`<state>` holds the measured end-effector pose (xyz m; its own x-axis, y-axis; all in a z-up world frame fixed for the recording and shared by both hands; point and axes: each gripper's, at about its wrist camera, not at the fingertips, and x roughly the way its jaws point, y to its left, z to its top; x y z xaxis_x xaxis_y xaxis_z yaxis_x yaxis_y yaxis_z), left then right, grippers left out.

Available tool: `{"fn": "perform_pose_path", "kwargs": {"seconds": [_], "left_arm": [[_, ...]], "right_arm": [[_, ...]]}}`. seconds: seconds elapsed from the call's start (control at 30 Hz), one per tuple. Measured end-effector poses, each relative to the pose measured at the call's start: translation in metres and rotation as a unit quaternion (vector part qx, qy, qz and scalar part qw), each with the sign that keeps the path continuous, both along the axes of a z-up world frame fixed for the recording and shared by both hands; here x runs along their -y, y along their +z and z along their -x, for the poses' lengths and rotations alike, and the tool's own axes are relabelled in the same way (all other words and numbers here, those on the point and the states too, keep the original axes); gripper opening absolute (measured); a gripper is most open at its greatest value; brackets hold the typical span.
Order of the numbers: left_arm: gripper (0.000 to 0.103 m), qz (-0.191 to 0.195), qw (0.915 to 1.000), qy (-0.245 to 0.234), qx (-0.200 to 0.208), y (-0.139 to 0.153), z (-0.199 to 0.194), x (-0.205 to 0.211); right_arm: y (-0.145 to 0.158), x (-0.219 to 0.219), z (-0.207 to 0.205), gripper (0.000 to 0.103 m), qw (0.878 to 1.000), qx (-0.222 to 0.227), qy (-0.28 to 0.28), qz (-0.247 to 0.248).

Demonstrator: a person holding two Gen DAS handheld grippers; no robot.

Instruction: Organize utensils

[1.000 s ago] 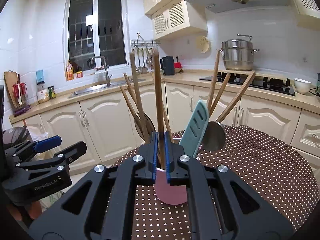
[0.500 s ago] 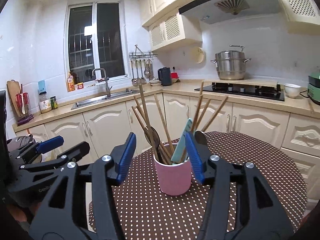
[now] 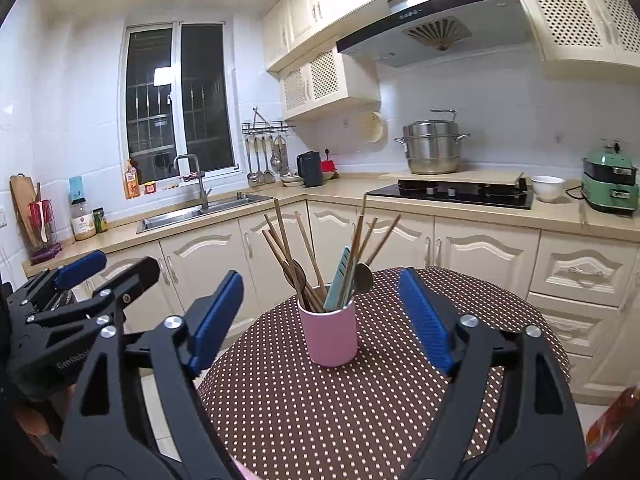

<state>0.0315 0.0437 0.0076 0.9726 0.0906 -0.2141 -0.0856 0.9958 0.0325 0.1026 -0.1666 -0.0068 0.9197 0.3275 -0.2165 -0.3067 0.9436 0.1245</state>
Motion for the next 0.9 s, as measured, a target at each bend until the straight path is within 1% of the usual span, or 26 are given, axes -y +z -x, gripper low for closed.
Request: {"fn": "perform_pose_path", "kwargs": {"seconds": [0.1, 0.3, 0.5, 0.7, 0.9], "left_arm": [[0.087, -0.002, 1.0000, -0.004, 0.009, 0.004, 0.016, 0.004], [0.088, 0.000, 0.9996, -0.008, 0.026, 0.017, 0.041, 0.006], [0.090, -0.006, 0.9988, -0.017, 0.045, 0.024, 0.065, 0.011], [0.091, 0.004, 0.9982, -0.023, 0.055, 0.030, 0.079, 0.006], [0.091, 0.001, 0.9977, -0.023, 0.063, 0.033, 0.083, 0.006]], "right_arm": [[0.005, 0.007, 0.013, 0.087, 1.000, 0.004, -0.012, -0.002], [0.017, 0.011, 0.043, 0.092, 0.999, 0.023, -0.028, 0.004], [0.027, 0.005, 0.069, 0.094, 0.997, 0.056, -0.041, 0.024], [0.033, 0.002, 0.085, 0.095, 0.995, 0.080, -0.048, 0.033], [0.036, 0.000, 0.097, 0.095, 0.992, 0.102, -0.062, 0.048]]}}
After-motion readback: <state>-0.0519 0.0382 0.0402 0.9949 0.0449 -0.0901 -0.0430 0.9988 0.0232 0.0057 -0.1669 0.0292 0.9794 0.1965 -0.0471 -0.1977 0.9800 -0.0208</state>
